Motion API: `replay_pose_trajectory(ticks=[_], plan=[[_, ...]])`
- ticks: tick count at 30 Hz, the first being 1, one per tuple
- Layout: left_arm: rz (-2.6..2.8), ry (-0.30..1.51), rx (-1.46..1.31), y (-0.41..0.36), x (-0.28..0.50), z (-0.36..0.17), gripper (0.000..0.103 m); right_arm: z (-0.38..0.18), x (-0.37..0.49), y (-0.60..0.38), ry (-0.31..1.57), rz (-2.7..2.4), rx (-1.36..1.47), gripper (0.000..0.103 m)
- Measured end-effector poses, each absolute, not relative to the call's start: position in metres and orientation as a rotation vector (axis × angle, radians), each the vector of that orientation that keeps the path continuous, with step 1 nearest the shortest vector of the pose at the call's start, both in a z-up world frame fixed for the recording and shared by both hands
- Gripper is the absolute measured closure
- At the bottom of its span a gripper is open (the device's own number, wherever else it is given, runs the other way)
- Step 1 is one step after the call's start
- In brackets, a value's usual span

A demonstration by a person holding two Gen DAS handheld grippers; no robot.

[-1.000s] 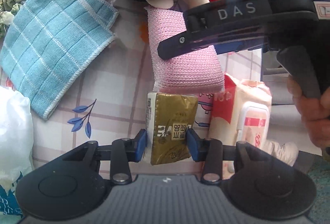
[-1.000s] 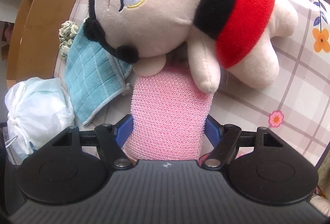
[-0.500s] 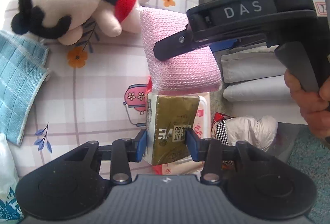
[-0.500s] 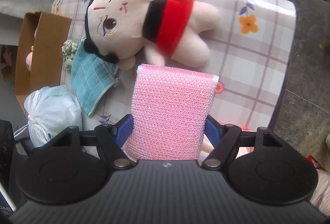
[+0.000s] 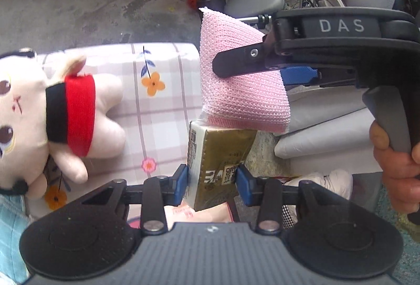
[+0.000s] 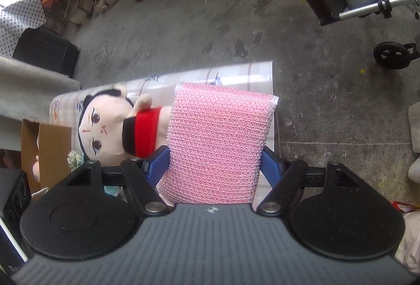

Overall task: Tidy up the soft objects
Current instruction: 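Lift and carry the gold pack and pink mesh pad over the cardboard box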

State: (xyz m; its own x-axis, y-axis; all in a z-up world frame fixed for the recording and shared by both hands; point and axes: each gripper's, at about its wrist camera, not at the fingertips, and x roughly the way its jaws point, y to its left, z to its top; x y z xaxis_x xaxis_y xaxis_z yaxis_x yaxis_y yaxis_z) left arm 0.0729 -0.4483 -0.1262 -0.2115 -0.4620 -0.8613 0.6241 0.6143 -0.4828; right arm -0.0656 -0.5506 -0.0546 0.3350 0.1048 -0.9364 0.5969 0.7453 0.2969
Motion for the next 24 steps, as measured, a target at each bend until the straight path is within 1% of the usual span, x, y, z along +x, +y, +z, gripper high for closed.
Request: replay_pose_trajectory(ticks=[4, 10, 17, 24], plan=[[-0.991, 1.425, 0.168, -0.47, 0.1, -0.12, 0.063, -0.05, -0.043, -0.576, 1.137, -0.369, 0.709, 0.031], [-0.941, 1.363, 0.201, -0.482, 0.149, -0.112, 0.063, -0.049, 0.001, -0.593, 1.052, -0.346, 0.744, 0.03], [-0.848, 1.287, 0.203, -0.476, 0.202, -0.102, 0.063, -0.052, 0.067, -0.594, 0.977, -0.311, 0.765, 0.03], [-0.774, 1.245, 0.141, -0.436, 0.248, -0.088, 0.065, -0.043, 0.126, -0.557, 0.94, -0.269, 0.761, 0.031]])
